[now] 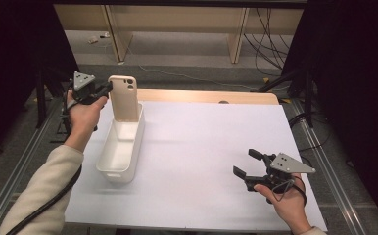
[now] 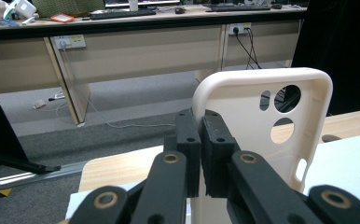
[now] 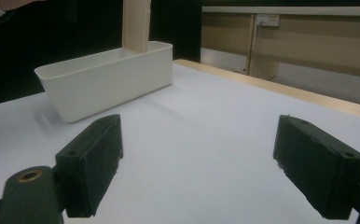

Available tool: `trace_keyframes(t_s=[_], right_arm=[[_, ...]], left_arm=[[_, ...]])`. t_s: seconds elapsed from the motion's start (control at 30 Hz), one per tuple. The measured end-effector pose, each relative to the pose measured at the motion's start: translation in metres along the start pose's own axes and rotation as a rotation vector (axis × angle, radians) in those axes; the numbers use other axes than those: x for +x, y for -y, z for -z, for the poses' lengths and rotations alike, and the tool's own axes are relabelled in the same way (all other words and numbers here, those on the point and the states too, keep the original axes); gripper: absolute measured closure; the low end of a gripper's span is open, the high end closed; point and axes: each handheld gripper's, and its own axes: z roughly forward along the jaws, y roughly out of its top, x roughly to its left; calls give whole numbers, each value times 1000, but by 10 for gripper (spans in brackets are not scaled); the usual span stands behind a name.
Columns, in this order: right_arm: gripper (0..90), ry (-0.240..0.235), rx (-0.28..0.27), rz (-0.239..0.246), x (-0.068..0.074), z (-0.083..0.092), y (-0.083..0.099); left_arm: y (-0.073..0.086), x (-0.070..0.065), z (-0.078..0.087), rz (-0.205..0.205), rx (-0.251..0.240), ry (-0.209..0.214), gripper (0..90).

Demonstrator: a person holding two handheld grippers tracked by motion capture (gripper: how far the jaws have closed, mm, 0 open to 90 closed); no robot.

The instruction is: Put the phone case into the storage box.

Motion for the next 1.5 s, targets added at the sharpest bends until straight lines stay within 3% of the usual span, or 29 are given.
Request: trace_keyframes(t_s=[0.1, 0.13, 0.17, 1.5], right_arm=[[170, 8, 34, 3, 0, 2, -1], [170, 8, 33, 4, 0, 2, -1], [170, -10, -13, -10, 0, -2, 1], [170, -2, 2, -2, 0, -1, 0]], left_arm=[[2, 1, -2, 2, 5, -3, 864], [2, 1, -2, 2, 6, -3, 865], [2, 1, -2, 3, 7, -2, 865], [9, 4, -12, -3, 38, -13, 865]])
